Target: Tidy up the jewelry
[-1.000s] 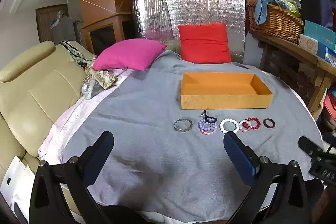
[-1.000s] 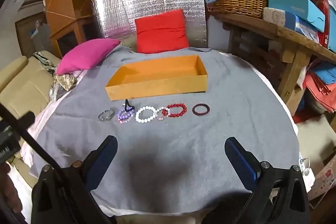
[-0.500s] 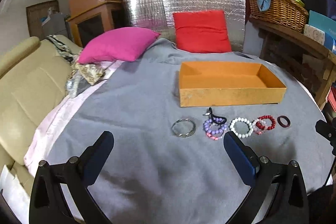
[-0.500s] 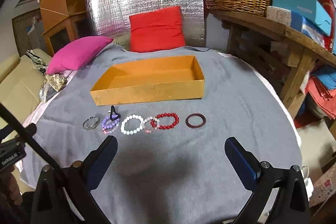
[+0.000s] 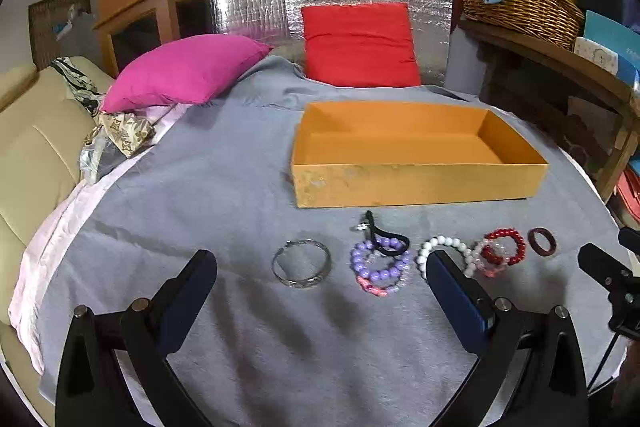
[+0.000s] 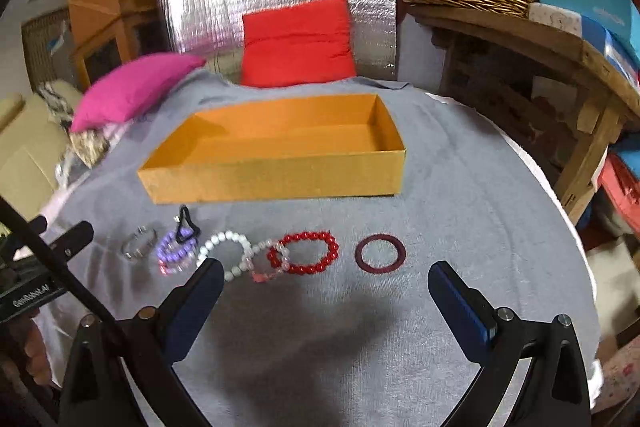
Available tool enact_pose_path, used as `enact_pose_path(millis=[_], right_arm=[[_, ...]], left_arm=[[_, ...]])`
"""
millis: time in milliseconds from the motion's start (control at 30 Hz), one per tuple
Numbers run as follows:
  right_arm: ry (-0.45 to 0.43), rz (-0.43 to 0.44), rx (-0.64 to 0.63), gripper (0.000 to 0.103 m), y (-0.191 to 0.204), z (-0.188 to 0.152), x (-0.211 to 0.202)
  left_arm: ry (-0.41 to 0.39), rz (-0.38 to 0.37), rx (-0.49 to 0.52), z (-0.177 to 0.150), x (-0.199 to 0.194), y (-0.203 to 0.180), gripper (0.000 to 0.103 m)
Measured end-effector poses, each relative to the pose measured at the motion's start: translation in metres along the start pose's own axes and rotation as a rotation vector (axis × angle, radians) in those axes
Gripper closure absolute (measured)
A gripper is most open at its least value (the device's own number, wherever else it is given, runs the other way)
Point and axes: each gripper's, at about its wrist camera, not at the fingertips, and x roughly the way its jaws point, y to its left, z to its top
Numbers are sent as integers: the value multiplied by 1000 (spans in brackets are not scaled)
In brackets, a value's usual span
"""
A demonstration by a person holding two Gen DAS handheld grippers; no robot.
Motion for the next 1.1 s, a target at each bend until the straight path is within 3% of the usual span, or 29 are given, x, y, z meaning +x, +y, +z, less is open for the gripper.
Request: enact_pose_path(millis=[133,433,600,833,1100], right_arm=[[-43,-26,-32,0,6,-1,-14],[-93,-102,-53,0,10,1,-60],[-75,-120,-47,0,14,-5,-88],[-47,-103,-52,0,24,-14,-123],[-62,-110,-51,0,27,-17,-150]], left_arm=[[-38,29,13,-1,-15,-3,0],[-46,78,-3,-11,-55,0,0],[-18,79,7,-19,-83,-1,0],[-48,87,-4,-21,-124,3,0],[-75,106,-10,-18,-142,11,0]])
